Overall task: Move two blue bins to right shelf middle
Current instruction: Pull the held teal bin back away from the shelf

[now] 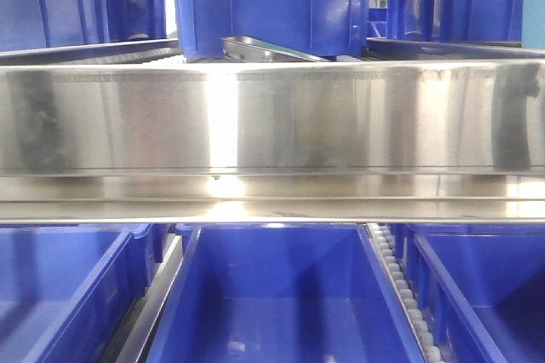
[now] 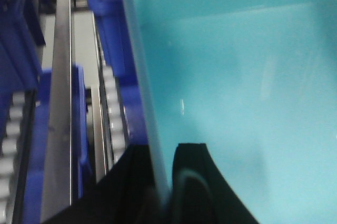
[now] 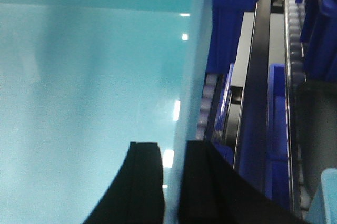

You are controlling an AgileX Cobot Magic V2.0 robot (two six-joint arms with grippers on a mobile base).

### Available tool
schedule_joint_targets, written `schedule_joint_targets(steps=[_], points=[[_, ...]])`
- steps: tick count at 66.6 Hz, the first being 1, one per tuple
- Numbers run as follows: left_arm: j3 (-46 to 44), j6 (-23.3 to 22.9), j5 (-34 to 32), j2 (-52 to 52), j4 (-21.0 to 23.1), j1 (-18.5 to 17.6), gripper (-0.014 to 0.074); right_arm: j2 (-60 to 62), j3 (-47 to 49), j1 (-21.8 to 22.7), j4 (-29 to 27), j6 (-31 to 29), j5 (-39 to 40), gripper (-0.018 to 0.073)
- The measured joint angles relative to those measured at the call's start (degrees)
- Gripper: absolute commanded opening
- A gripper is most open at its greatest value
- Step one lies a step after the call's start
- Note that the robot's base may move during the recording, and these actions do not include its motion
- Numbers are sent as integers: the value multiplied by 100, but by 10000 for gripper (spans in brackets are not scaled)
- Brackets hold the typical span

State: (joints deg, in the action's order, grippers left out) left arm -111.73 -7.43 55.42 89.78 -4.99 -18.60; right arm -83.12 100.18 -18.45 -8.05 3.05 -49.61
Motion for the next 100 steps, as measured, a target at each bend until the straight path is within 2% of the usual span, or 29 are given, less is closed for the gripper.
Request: schedule_joint_targets(steps=[12, 35, 100], points=[[0, 12, -493, 0, -35, 0, -111, 0, 0, 8, 11, 0, 178, -153], [0, 23, -773, 0, -107, 0, -111, 0, 0, 8, 42, -12, 762, -153], [0, 23, -775, 0, -107, 0, -111, 0, 0, 8, 56, -23, 804, -153]])
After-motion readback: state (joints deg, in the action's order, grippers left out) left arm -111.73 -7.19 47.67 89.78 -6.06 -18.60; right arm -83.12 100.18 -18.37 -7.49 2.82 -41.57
